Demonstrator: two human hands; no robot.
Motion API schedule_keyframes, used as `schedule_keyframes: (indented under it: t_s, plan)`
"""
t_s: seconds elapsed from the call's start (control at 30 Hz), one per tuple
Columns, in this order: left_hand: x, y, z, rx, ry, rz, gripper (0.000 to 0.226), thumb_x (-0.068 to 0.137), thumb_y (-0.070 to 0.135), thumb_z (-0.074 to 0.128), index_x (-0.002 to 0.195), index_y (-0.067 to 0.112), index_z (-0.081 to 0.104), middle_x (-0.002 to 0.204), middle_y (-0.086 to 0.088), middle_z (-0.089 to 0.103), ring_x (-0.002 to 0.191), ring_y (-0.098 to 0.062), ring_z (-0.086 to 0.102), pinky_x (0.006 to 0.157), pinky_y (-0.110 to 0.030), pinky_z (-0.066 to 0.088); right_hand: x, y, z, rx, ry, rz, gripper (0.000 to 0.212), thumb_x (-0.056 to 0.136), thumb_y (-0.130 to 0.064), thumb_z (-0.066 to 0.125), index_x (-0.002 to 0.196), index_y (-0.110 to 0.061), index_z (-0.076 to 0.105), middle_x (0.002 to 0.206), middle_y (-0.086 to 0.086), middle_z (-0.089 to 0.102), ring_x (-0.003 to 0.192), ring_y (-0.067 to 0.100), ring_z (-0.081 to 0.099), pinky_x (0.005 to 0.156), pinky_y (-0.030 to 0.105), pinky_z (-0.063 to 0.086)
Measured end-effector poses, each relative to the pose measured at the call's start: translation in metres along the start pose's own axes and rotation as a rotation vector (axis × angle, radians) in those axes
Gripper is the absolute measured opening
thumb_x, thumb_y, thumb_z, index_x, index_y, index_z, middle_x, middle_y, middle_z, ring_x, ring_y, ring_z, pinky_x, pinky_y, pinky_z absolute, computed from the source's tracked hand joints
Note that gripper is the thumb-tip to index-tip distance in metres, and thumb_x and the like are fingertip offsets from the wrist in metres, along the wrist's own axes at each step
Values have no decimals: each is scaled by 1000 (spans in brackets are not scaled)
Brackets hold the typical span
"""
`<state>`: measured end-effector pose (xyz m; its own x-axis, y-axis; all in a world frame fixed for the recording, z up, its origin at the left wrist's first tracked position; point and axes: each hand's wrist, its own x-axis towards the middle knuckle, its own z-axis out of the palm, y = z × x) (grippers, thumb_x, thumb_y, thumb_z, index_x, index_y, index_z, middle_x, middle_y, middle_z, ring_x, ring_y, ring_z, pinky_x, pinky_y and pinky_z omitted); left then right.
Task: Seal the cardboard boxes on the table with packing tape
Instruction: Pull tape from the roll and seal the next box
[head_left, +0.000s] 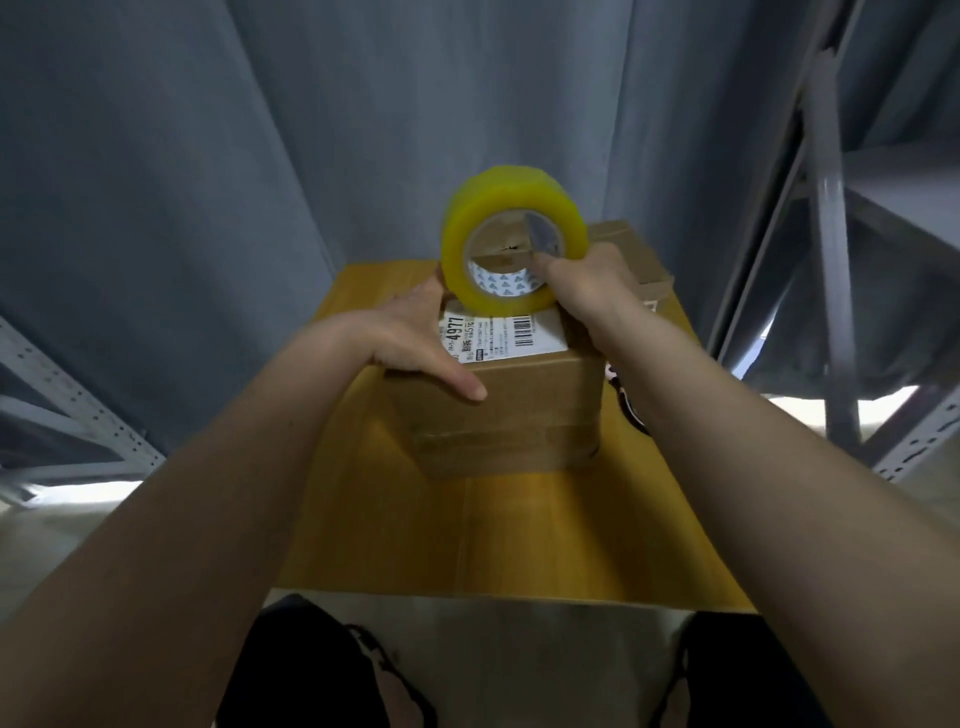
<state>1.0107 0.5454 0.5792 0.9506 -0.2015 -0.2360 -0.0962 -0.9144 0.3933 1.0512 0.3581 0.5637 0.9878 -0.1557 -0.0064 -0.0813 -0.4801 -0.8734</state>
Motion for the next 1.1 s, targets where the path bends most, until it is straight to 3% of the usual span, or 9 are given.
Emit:
schedule_keyframes:
  t_s: [0.1, 0.23, 0.3, 0.43, 0.57, 0.7, 0.77, 0.87, 1.1]
  plan:
    - [-3, -7, 0, -44, 22, 17, 138, 36, 61, 84, 149, 29, 12, 149, 5, 30, 134, -18, 34, 114, -38, 31, -1, -5, 11, -36, -25, 15, 63, 77, -56, 62, 122, -12, 62, 130, 10, 57, 119, 33, 53, 98, 47, 47]
    - [1, -10, 1, -39, 32, 30, 136, 38, 61, 86, 148, 29, 12, 148, 4, 30, 134, -18, 33, 114, -41, 31, -1, -6, 10, -8, -79, 52, 74, 69, -59, 68, 128, -16, 58, 135, 7, 54, 125, 30, 48, 101, 48, 44]
    - [3, -10, 0, -35, 17, 26, 138, 39, 61, 87, 149, 30, 10, 150, 4, 29, 136, -19, 32, 115, -43, 31, -1, -4, 8, 29, -90, 54, 65, 73, -53, 68, 124, -15, 61, 129, 9, 58, 121, 31, 53, 100, 48, 46]
    - [4, -12, 1, -64, 19, 20, 141, 41, 59, 90, 150, 34, 5, 152, 5, 28, 138, -20, 31, 114, -45, 31, -2, -7, 2, 80, -45, 2, 31, 79, -35, 67, 101, -13, 67, 101, 8, 68, 93, 29, 64, 87, 43, 53]
    - [1, -17, 4, -60, 3, -8, 151, 43, 59, 90, 151, 37, -13, 160, 5, 12, 146, -21, 16, 118, -47, 22, 0, -7, -16, 144, 22, -12, 6, 84, -23, 62, 81, -19, 61, 98, 12, 68, 91, 31, 66, 84, 48, 55]
    - [2, -15, 3, -52, -1, -26, 154, 39, 61, 87, 150, 36, -17, 162, 6, 6, 147, -20, 12, 120, -46, 18, 4, -1, -28, 241, 66, 3, 13, 86, -17, 62, 74, -19, 57, 98, 18, 69, 91, 35, 68, 80, 56, 56]
    - [1, -14, 3, -46, -3, -27, 154, 37, 62, 84, 150, 36, -17, 162, 5, 6, 147, -20, 12, 119, -45, 18, 6, 1, -26, 234, 70, -10, 6, 87, -19, 61, 91, -14, 60, 105, 18, 66, 95, 35, 66, 81, 55, 56]
    - [0, -16, 4, -59, 9, -24, 151, 41, 58, 86, 150, 37, -16, 161, 5, 8, 147, -20, 13, 119, -45, 19, 7, -1, -25, 242, 53, 12, 44, 88, -20, 59, 129, -7, 49, 119, 13, 59, 105, 32, 61, 86, 50, 55]
    - [-1, -19, 4, -70, -1, 0, 148, 45, 56, 87, 151, 36, -15, 162, 7, 5, 147, -18, 11, 120, -43, 17, 15, 1, -32, 263, 38, -19, 46, 88, -23, 62, 129, -9, 48, 118, 15, 59, 99, 33, 63, 84, 51, 56]
